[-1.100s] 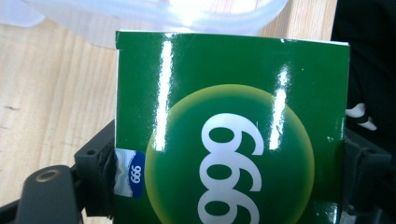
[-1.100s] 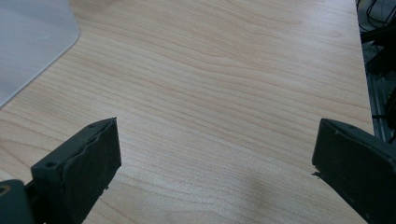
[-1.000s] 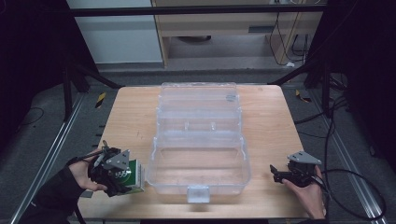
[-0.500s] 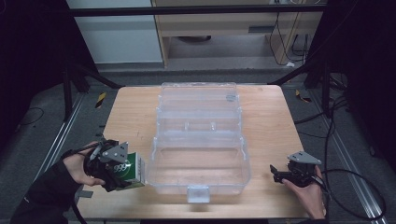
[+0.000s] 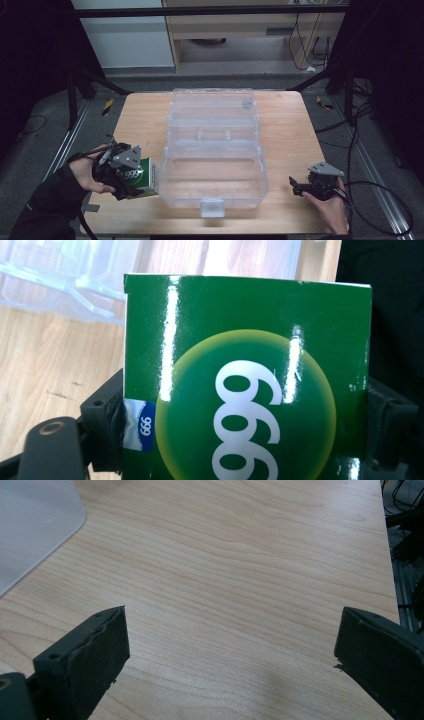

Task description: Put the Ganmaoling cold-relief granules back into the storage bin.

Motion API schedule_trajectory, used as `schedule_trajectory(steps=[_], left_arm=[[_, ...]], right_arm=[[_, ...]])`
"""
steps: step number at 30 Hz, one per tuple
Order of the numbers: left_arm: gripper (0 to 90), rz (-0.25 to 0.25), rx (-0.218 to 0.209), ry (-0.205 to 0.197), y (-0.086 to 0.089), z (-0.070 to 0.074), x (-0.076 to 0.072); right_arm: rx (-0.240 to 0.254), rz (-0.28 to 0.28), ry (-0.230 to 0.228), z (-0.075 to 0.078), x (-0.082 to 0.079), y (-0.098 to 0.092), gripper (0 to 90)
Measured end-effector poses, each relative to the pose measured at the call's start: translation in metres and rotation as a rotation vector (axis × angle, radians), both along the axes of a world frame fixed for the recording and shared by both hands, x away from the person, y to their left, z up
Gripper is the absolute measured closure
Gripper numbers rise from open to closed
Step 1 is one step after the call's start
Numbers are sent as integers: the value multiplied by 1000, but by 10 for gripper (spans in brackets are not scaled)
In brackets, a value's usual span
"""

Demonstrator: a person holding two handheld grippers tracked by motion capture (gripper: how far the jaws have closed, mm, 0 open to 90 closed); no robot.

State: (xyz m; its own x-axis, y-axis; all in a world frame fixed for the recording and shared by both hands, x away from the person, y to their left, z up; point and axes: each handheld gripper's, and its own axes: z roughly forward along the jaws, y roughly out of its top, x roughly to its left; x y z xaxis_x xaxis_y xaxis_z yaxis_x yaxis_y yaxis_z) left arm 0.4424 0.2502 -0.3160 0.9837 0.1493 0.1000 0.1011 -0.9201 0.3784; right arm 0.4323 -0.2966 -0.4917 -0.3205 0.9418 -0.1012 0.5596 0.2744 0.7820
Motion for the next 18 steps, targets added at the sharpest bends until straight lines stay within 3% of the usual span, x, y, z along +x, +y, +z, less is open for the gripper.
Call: schedule_trajectory(steps=[17,18], left_arm=[[146,-55,-2,-22,-33,10,11],[146,-90,-13,-38,-37,9,14]], right_arm=[[4,2,2,0,0,0,16],[2,3,1,0,0,0,16]])
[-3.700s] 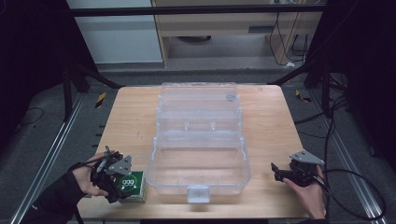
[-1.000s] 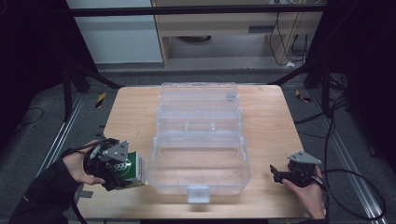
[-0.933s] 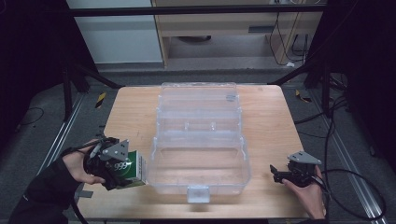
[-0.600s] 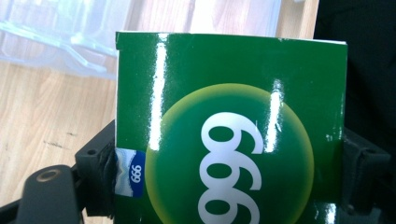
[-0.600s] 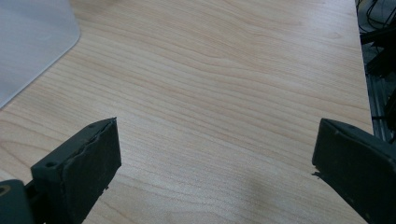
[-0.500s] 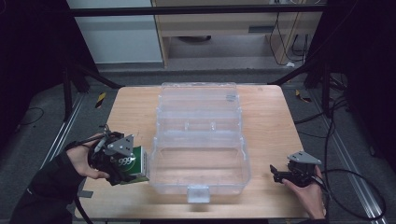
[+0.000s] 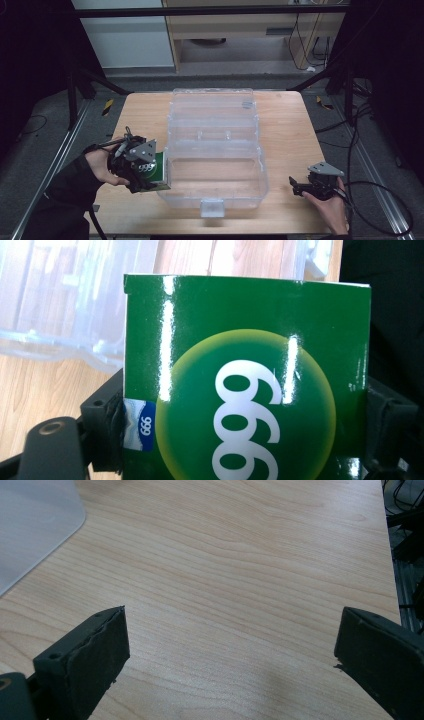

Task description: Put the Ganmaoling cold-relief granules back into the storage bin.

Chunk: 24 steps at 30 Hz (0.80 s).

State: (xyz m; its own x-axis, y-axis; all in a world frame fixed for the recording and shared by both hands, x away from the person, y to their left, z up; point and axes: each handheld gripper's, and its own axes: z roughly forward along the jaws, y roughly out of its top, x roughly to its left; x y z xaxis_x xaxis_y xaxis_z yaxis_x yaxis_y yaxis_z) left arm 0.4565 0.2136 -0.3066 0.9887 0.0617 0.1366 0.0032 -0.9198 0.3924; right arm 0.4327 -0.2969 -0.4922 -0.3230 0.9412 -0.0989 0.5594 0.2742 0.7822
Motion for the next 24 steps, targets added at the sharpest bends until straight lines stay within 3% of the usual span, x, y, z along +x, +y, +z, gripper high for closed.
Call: schedule_trajectory(steps=[1,2,6,11,24], left_arm=[[146,-12,13,-12,-2,1,2],[146,24,15,13,-3,1,-1],[146,30,23,28,-12,2,0],[146,-10,13,6,-23,1,5],[146,-41,25,4,-46,-13,14]], right_arm=[[0,1,-1,0,0,0,16],[0,1,-2,0,0,0,16],[1,2,-1,0,0,0,16],[3,2,0,0,0,-1,16],[3,3,-2,0,0,-1,16]])
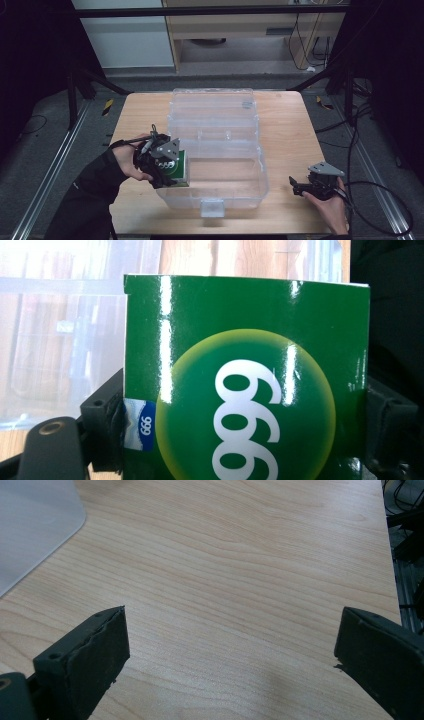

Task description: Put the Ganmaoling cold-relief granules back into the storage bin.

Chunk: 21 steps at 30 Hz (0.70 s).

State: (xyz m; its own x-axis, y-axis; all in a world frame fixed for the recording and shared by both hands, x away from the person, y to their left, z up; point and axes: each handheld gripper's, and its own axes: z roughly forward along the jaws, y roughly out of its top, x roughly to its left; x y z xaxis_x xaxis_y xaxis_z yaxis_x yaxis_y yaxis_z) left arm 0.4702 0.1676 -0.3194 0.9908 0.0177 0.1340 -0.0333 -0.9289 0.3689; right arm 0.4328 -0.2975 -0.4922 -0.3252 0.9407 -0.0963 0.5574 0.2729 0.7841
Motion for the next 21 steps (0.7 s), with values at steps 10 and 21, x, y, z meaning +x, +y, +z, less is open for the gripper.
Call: schedule_trajectory(steps=[10,21], left_arm=[[146,-8,3,-8,-10,-8,6],[146,-6,16,2,-13,-19,10]], right_arm=[[-3,1,1,0,0,0,16],[-7,3,5,-1,0,1,16]])
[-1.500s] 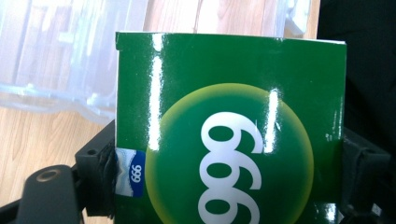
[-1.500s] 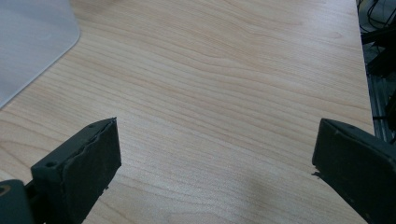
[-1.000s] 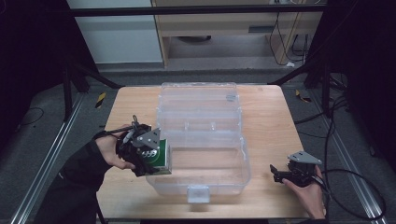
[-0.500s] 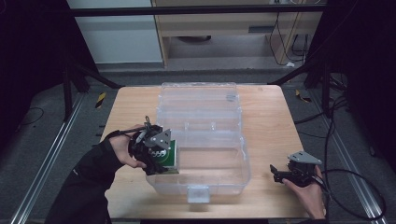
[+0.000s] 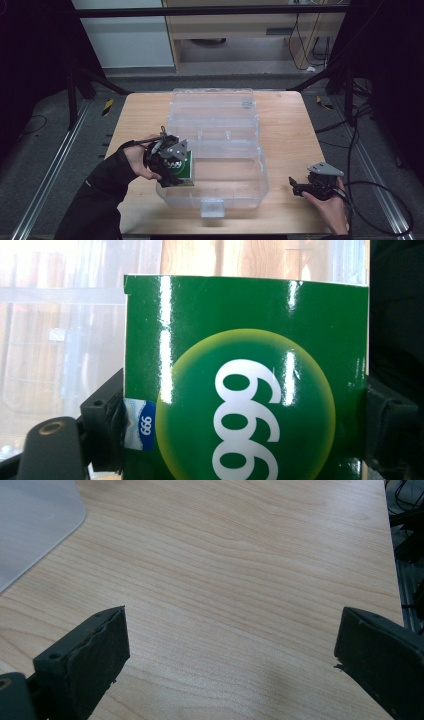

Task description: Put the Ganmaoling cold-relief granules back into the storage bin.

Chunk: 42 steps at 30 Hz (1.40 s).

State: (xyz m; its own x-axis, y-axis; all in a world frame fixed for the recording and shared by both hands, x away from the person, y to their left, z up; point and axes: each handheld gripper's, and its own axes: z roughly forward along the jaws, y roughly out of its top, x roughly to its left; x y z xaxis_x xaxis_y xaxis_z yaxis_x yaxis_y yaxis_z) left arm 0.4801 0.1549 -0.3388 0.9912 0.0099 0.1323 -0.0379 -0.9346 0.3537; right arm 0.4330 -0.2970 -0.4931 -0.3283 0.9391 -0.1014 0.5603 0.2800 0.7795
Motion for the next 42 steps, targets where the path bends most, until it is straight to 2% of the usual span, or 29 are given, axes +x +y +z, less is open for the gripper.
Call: schedule_trajectory(steps=[11,15,42], left_arm=[[146,-5,3,19,-2,-17,2],[146,-6,20,20,-3,-23,3],[141,13,51,85,-4,-58,6]], right_arm=[[-1,1,2,0,0,1,16],[0,1,3,-1,0,1,16],[-7,3,11,-2,1,1,13]])
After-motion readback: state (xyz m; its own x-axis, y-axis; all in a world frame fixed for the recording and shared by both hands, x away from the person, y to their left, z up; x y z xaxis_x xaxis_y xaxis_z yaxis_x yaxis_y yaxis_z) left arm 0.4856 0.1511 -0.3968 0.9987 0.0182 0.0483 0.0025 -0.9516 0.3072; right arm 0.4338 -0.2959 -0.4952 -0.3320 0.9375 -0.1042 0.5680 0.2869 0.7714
